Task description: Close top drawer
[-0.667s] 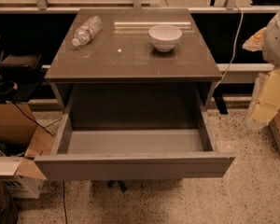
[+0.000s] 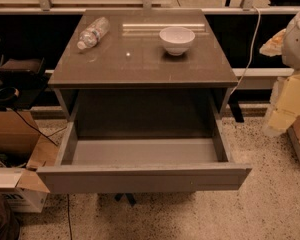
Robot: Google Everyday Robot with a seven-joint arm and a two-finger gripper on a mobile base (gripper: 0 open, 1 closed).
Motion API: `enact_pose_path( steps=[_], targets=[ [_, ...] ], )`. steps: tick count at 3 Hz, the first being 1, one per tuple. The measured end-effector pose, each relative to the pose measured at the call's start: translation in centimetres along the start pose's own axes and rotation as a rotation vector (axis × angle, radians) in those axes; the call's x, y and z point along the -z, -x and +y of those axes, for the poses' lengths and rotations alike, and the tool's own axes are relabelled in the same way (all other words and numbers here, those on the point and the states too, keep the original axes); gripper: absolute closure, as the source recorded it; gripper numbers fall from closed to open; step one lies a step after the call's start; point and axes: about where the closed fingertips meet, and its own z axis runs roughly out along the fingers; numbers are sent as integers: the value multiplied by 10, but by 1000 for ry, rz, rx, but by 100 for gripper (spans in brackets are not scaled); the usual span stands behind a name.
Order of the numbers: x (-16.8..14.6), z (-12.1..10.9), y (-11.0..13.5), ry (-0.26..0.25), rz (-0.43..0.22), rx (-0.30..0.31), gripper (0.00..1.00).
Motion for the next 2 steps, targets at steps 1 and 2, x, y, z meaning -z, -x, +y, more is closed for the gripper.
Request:
enact_pose_path(
  steps=[1,2],
  targets=[
    [-19,3,-6,17,16,-16,34],
    [-50,8,-19,47,16,-41,57]
  ],
)
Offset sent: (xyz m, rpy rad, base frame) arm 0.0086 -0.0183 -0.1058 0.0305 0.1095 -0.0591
